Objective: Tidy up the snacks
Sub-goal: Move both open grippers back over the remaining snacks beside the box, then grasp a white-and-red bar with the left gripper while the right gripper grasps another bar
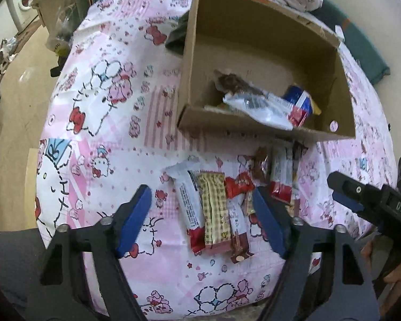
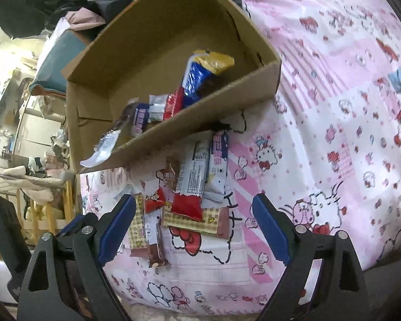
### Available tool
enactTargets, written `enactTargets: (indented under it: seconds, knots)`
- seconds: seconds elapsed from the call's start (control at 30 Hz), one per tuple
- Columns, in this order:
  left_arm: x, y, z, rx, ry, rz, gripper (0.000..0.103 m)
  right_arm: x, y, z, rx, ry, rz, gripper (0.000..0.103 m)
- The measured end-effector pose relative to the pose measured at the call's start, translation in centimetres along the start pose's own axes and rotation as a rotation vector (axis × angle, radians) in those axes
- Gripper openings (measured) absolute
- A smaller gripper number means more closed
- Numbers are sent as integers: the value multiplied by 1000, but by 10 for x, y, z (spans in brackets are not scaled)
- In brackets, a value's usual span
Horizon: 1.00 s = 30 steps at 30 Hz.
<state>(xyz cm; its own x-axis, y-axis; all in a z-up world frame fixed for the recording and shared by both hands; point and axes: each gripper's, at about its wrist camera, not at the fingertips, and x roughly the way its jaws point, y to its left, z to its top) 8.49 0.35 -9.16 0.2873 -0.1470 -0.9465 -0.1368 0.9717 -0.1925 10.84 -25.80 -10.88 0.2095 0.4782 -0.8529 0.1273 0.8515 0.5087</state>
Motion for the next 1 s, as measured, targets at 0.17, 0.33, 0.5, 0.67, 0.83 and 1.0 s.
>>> enactTargets:
  seconds: [0.17,0.33,0.5,0.67,0.83,1.0]
  knots:
    - [10,6,-1,-25,30,6,56,5,-2,3,22,12,3,91]
    - [19,8,-1,-46,63,-6,53,13,-2,4,46,36,14,91]
    - [25,8,-2,-68,81,-28,53,16,-4,7,61,38,17,91]
    - [20,22,4,-134,50,-10,40,17,-9,10,85,45,29,91]
    - [32,26,4,-147,90,-22,39,16,-10,12,89,45,35,91]
    - [48,36,3,-186,129,47,34,17,-10,13,96,48,40,91]
